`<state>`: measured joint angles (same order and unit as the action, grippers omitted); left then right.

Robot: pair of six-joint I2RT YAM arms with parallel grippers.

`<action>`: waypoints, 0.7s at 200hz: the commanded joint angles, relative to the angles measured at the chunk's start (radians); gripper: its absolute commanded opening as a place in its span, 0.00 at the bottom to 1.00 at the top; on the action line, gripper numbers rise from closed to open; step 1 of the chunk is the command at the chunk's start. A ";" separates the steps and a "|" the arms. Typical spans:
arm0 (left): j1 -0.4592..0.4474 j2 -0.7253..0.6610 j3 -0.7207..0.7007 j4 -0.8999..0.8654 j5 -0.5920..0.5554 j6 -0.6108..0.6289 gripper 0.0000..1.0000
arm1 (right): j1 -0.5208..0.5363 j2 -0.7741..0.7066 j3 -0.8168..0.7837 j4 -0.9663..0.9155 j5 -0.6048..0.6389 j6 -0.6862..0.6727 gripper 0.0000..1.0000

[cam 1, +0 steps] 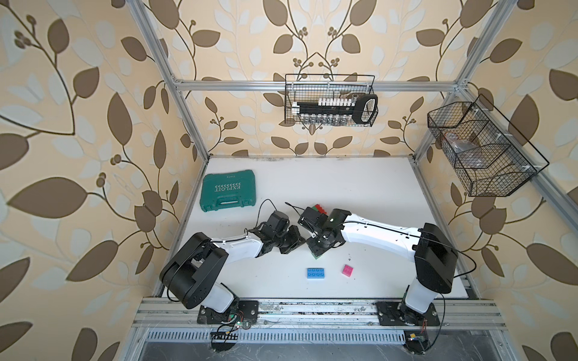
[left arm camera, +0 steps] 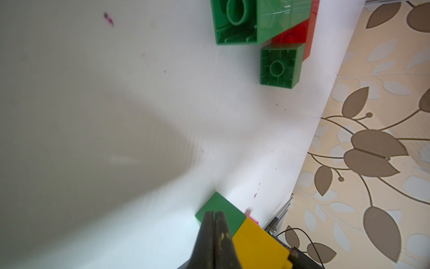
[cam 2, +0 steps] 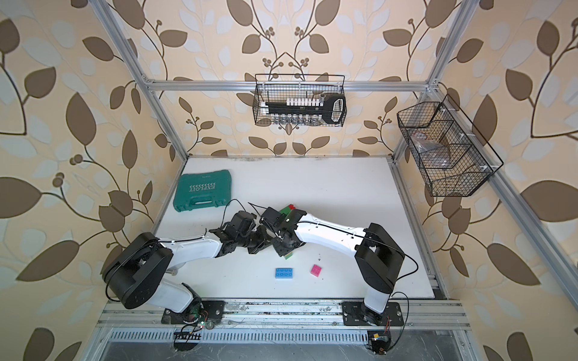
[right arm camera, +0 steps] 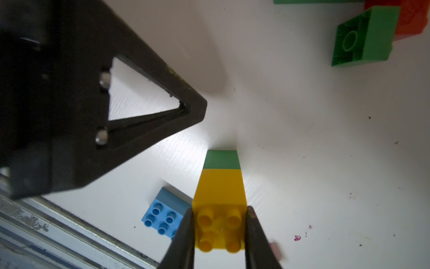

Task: Assemble the letter r with lego
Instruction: Assemble the lego brick with the lego brick.

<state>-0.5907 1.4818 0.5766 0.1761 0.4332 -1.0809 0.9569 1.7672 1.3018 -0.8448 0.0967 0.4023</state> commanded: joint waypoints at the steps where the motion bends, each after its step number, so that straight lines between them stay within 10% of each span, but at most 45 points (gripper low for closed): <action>1: -0.010 -0.067 0.034 -0.035 -0.026 0.015 0.00 | -0.007 0.162 -0.137 -0.006 -0.028 0.012 0.00; 63: -0.010 -0.104 0.070 -0.115 -0.040 0.056 0.00 | -0.011 0.137 -0.069 -0.065 0.000 0.009 0.00; 140: -0.011 -0.197 0.126 -0.306 -0.150 0.142 0.00 | -0.046 0.052 0.134 -0.193 0.039 -0.030 0.53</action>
<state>-0.5907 1.3369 0.6464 -0.0402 0.3492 -1.0069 0.9268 1.8271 1.3891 -0.9508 0.1169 0.3801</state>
